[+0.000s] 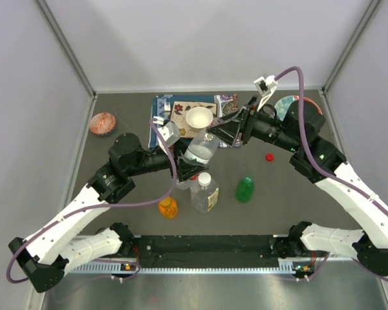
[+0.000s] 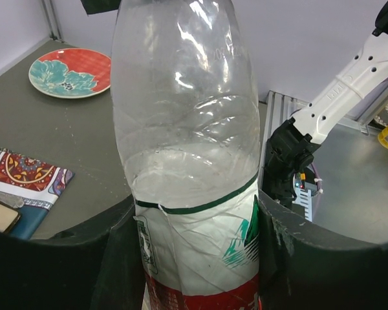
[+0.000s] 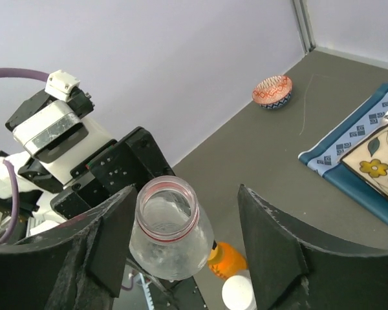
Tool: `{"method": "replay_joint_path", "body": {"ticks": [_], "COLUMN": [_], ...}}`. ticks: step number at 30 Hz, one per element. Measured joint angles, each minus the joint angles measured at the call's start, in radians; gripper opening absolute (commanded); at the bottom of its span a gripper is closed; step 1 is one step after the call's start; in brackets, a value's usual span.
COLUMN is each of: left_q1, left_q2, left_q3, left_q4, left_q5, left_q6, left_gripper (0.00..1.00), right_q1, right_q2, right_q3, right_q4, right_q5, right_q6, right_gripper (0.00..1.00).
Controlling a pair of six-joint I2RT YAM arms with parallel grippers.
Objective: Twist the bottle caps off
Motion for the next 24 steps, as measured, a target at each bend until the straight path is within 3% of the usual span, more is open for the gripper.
{"method": "replay_joint_path", "body": {"ticks": [5,10,11,13,14,15,21,24], "left_q1": [0.000,-0.001,-0.001,-0.002,-0.002,-0.002,-0.002,-0.002], "left_q2": [0.011,0.028,0.027,0.027,0.027,0.027,-0.002,-0.042], "left_q3": [0.002,0.012,0.014,0.018,0.021,0.025,0.075,0.102], "left_q4": [-0.012,-0.014,-0.014,-0.013,-0.013,-0.014,-0.066,-0.091], "left_q5": [-0.007,-0.003,-0.002,-0.004,-0.007,-0.011,-0.107,-0.158], "left_q6": [-0.001,0.000,0.000,0.002,0.003,0.003,0.012,0.028], "left_gripper": [0.58,0.60,0.66,0.75,0.96,0.99,0.99,0.99], "right_q1": [0.008,0.009,0.009,0.009,0.010,0.010,0.009,0.009], "right_q2": [-0.001,-0.005,-0.008,-0.015,-0.019,-0.023,-0.028,-0.017], "right_q3": [0.000,0.000,0.000,0.000,0.000,0.000,0.073,0.163], "right_q4": [0.003,0.002,0.002,0.002,0.000,-0.002,-0.102,-0.165], "right_q5": [-0.003,0.004,0.005,0.006,0.009,0.015,0.148,0.283], "right_q6": [-0.009,-0.008,-0.009,-0.009,-0.010,-0.013,-0.086,-0.134], "right_gripper": [0.30,0.18,0.14,0.13,0.13,0.13,0.13,0.02]}}
